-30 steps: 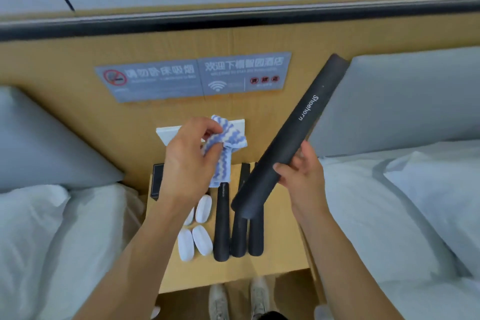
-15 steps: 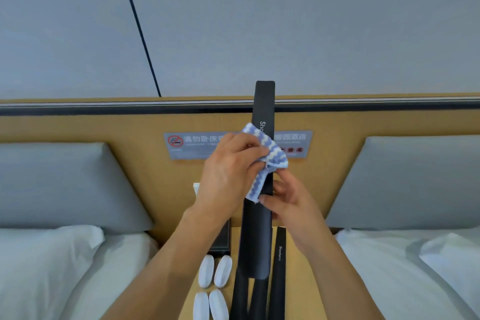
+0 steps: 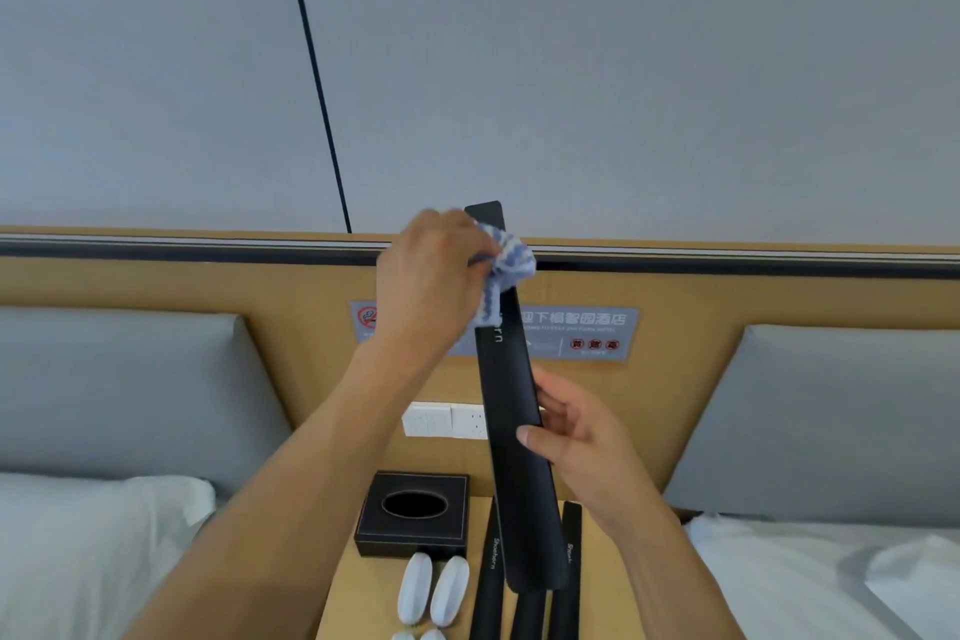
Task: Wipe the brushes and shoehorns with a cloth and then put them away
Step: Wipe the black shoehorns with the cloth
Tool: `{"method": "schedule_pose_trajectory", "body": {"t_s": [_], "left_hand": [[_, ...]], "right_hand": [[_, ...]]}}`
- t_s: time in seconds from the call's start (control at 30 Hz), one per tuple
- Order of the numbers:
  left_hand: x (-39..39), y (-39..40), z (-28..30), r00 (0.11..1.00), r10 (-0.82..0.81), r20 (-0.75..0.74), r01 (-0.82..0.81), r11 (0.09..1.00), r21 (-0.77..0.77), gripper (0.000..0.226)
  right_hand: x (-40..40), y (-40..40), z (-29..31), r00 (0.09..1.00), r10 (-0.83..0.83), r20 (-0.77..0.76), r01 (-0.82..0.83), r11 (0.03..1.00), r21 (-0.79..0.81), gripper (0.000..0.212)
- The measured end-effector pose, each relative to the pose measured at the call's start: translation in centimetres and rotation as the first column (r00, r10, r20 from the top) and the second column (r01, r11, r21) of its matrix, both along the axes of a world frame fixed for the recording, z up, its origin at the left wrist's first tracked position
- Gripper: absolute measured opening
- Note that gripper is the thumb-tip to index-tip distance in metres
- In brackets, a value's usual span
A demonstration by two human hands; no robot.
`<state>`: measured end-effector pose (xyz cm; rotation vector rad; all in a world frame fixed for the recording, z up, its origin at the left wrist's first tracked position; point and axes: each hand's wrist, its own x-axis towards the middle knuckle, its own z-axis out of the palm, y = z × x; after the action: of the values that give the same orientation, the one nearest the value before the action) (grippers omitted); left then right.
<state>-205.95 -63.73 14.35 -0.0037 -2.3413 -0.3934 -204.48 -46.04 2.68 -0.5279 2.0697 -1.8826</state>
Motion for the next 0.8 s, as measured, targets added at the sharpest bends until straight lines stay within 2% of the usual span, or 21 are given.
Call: {"method": "schedule_pose_trajectory", "body": {"t_s": [0.23,0.4,0.53,0.63,0.73,0.8], "left_hand": [[-3.2,-1.1,6.5,0.995,0.033,-0.092,-0.033,0.999,-0.007,0.021],[-3.4,0.7,6.5,0.987,-0.006,-0.159,0.001,1.0,-0.031,0.02],[-2.7,2.7,3.9,0.997,-0.067,-0.032,0.062,0.991,-0.121,0.016],[-1.5,4.2,1.5,0.992,-0.122,0.007,0.121,0.975,-0.185,0.005],[-0.4,5.1,-0.5,0.972,-0.216,0.087,0.229,0.957,-0.178,0.007],[0.1,4.8,-1.3,0.956,-0.27,0.114,0.285,0.945,-0.157,0.012]], "right_hand": [[-0.6,-0.5,2.4,0.996,0.009,-0.089,-0.013,0.999,-0.038,0.061],[-1.4,-0.7,3.8,0.993,-0.029,-0.116,0.017,0.995,-0.1,0.06],[-2.2,-0.5,3.9,0.994,-0.086,-0.061,0.071,0.974,-0.214,0.057],[-2.6,-0.5,3.6,0.997,-0.08,0.018,0.081,0.922,-0.38,0.052],[-2.6,-0.4,3.2,0.995,-0.059,0.078,0.09,0.853,-0.515,0.045],[-2.6,-0.1,3.1,0.992,0.005,0.129,0.07,0.822,-0.565,0.053]]}}
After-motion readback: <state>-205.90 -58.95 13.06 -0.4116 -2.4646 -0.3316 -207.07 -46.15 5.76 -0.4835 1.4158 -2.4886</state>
